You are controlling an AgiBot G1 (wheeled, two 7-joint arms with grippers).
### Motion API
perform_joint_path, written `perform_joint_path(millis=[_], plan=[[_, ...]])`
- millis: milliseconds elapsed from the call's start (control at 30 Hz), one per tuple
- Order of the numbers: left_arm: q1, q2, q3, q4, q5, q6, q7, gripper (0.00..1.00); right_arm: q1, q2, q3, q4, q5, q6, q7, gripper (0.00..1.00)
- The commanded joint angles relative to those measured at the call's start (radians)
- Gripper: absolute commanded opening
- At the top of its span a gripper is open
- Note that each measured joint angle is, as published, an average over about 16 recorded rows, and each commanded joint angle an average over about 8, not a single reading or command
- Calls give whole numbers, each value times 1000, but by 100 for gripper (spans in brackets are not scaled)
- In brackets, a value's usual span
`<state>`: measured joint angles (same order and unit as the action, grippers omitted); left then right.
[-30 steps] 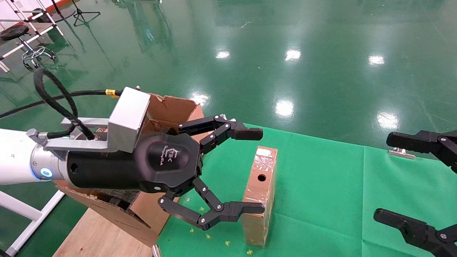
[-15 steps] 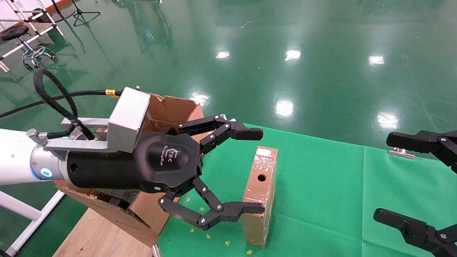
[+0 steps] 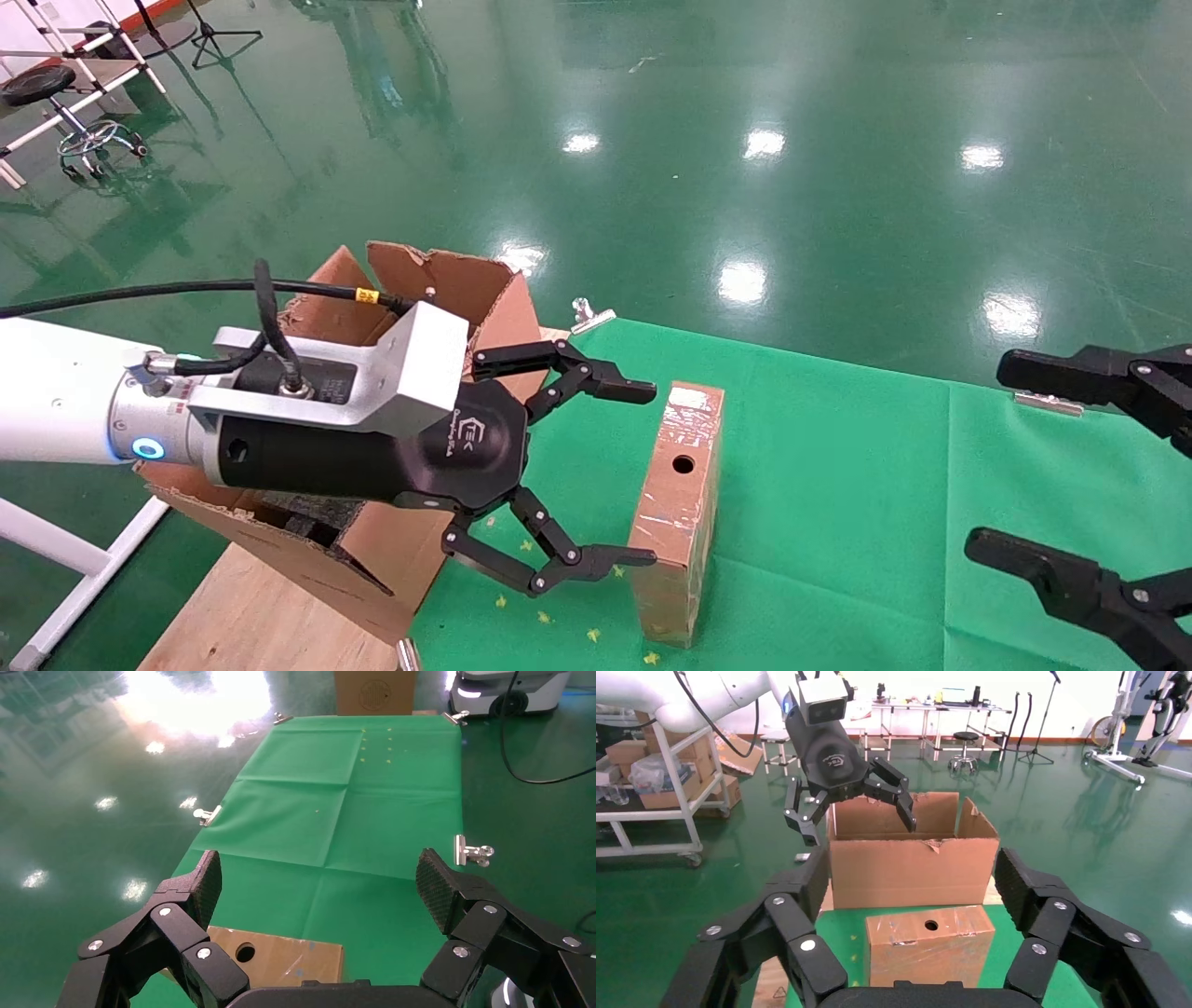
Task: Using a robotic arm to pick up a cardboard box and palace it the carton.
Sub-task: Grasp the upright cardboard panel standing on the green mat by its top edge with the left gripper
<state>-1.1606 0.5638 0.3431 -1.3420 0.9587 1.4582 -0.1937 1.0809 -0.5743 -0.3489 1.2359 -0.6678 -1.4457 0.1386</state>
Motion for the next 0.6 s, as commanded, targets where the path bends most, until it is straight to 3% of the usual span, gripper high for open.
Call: perform_joint_path(millis=[33, 167, 300, 467, 600], plan=[[-4, -1, 4, 0, 6, 2, 2, 100, 0, 0, 0, 0, 0, 0, 0, 0], [-22, -8, 9, 1, 42, -15, -9, 100, 0, 0, 0, 0, 0, 0, 0, 0], [-72, -1, 40, -5, 131, -46, -87, 100, 0, 0, 0, 0, 0, 0, 0, 0], [-204, 53, 122, -8, 300, -54, -291, 100, 0, 0, 0, 0, 0, 0, 0, 0], [-336, 126, 202, -5, 457, -29, -518, 100, 0, 0, 0, 0, 0, 0, 0, 0]])
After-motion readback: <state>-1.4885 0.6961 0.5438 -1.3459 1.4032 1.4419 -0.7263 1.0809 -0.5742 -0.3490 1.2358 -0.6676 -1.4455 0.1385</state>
